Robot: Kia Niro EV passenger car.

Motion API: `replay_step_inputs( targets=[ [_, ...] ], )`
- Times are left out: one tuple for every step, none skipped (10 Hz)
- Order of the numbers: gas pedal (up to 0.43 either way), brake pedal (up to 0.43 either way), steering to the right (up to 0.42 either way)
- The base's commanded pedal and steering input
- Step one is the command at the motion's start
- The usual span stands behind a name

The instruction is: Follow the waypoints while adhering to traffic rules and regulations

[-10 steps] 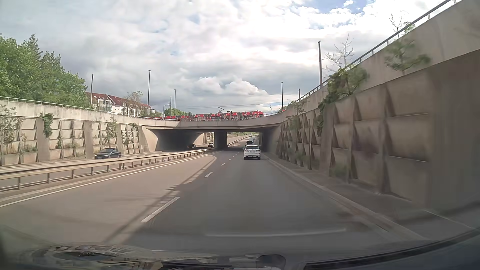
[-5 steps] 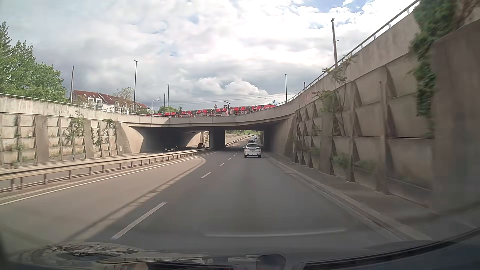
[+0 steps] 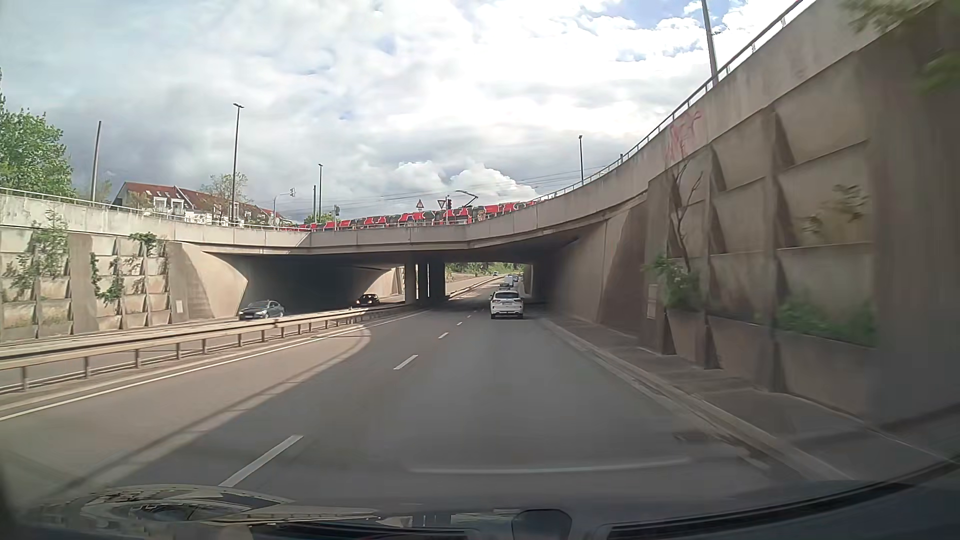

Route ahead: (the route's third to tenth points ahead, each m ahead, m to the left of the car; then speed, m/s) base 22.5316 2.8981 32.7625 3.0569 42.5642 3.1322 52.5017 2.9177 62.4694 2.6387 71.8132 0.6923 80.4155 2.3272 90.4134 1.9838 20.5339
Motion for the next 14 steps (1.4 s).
replay_step_inputs(
  targets=[
    [0.059, 0.000, -0.001],
    [0.059, 0.000, -0.001],
    [0.067, 0.000, -0.001],
    [0.067, 0.000, 0.000],
    [0.079, 0.000, -0.001],
    [0.079, 0.000, -0.001],
    [0.079, 0.000, -0.001],
    [0.079, 0.000, -0.001],
    [0.079, 0.000, 0.000],
    [0.079, 0.000, 0.001],
    [0.079, 0.000, 0.001],
    [0.079, 0.000, 0.000],
    [0.079, 0.000, 0.001],
    [0.079, 0.000, 0.001]
  ],
)
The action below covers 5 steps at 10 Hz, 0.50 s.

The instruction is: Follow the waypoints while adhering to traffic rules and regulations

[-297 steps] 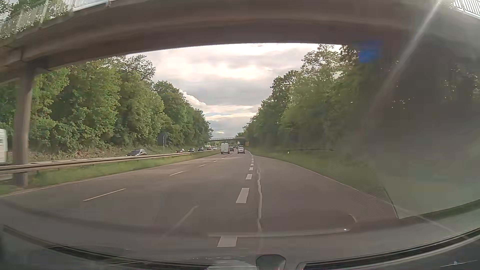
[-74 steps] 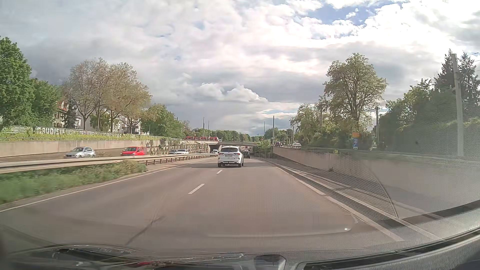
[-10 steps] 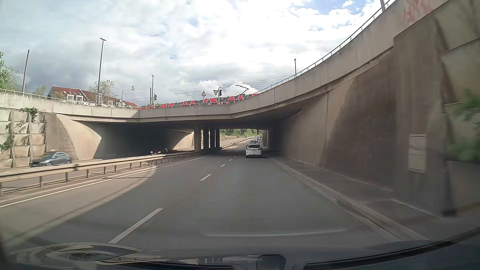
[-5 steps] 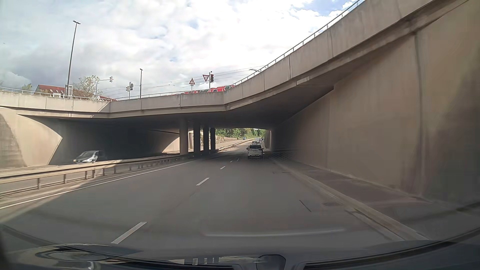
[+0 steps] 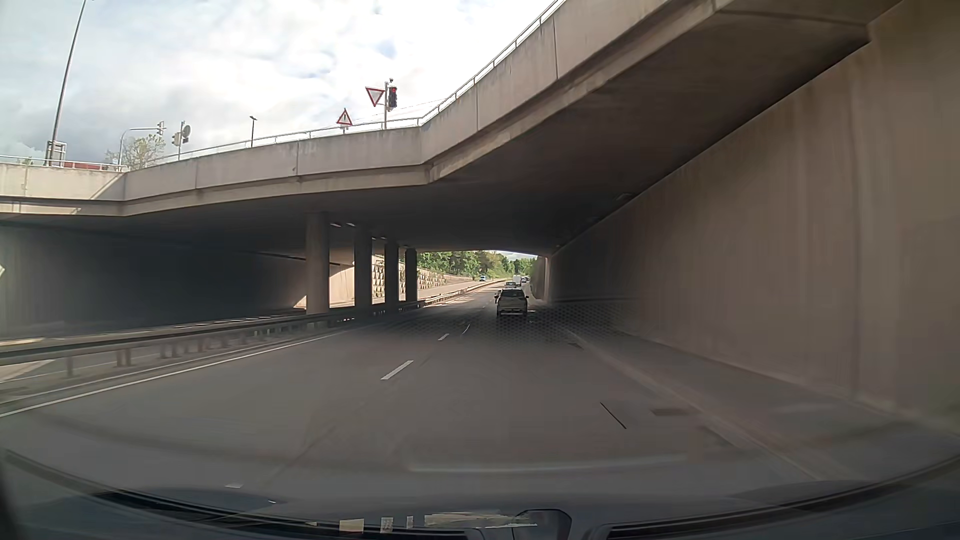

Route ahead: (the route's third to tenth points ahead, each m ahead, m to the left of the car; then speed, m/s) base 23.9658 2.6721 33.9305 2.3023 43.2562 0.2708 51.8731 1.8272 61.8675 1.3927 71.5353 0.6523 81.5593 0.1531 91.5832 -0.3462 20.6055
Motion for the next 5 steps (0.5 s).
replay_step_inputs(
  targets=[
    [0.079, 0.000, 0.001],
    [0.079, 0.000, 0.001],
    [0.079, 0.000, 0.001],
    [0.079, 0.000, 0.001],
    [0.079, 0.000, 0.001]
  ],
)
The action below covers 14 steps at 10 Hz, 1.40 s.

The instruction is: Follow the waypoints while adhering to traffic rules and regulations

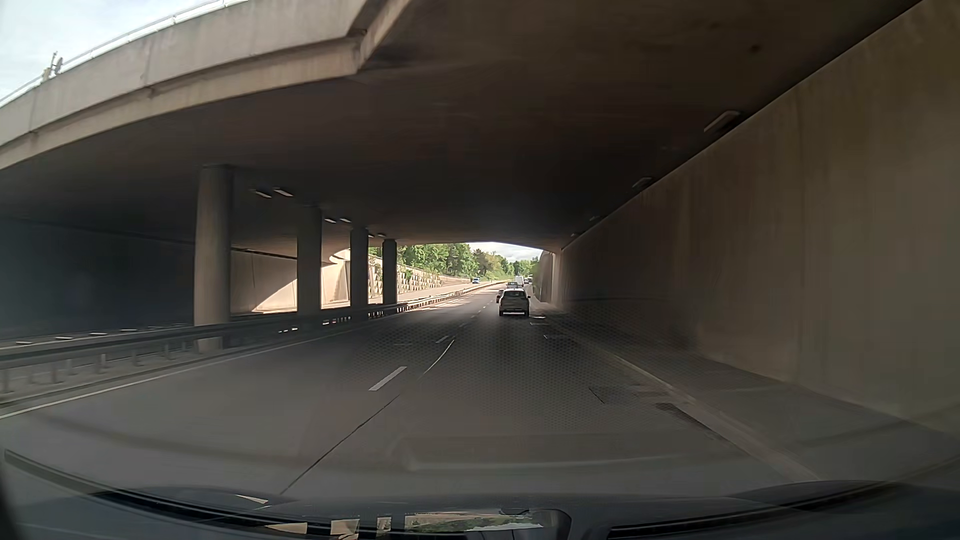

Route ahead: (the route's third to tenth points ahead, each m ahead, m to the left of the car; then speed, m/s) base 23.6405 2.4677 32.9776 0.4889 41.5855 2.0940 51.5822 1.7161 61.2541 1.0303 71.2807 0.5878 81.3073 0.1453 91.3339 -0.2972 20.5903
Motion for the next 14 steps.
replay_step_inputs(
  targets=[
    [0.079, 0.000, 0.001],
    [0.079, 0.000, 0.001],
    [0.079, 0.000, 0.001],
    [0.087, 0.000, 0.001],
    [0.087, 0.000, 0.001],
    [0.087, 0.000, 0.001],
    [0.098, 0.000, 0.001],
    [0.098, 0.000, 0.001],
    [0.110, 0.000, 0.001],
    [0.118, 0.000, 0.001],
    [0.118, 0.000, 0.001],
    [0.118, 0.000, 0.001],
    [0.130, 0.000, 0.001],
    [0.130, 0.000, 0.001]
  ],
)
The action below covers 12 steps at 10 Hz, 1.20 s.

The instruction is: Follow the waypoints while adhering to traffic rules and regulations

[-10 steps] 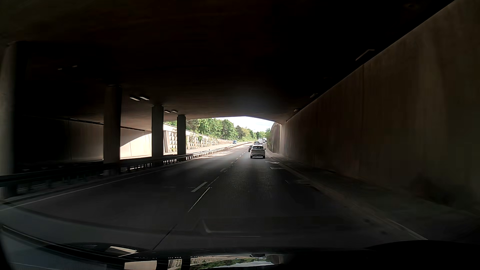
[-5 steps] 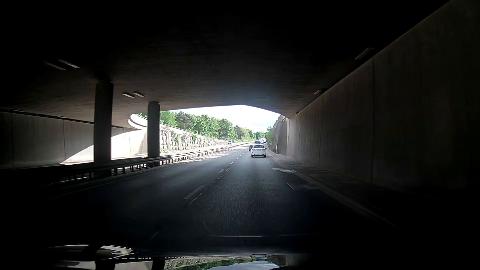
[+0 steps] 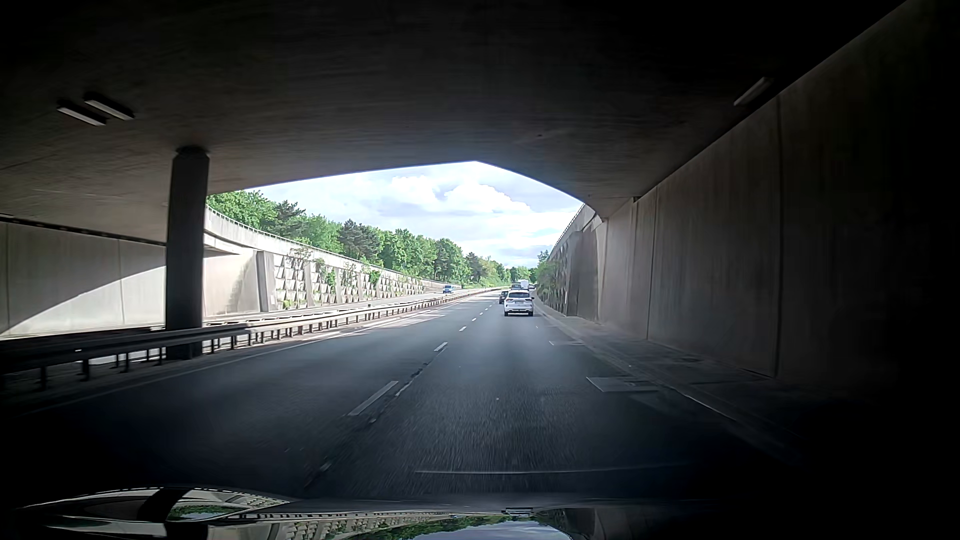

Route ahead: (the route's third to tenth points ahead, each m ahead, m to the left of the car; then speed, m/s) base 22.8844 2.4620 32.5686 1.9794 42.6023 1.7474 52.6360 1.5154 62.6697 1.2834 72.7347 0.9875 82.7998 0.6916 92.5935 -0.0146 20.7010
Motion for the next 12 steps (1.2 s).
replay_step_inputs(
  targets=[
    [0.130, 0.000, 0.001],
    [0.130, 0.000, 0.002],
    [0.130, 0.000, 0.002],
    [0.130, 0.000, 0.002],
    [0.130, 0.000, 0.002],
    [0.130, 0.000, 0.002],
    [0.130, 0.000, 0.003],
    [0.130, 0.000, 0.003],
    [0.130, 0.000, 0.003],
    [0.130, 0.000, 0.003],
    [0.130, 0.000, 0.003],
    [0.130, 0.000, 0.003]
  ],
)
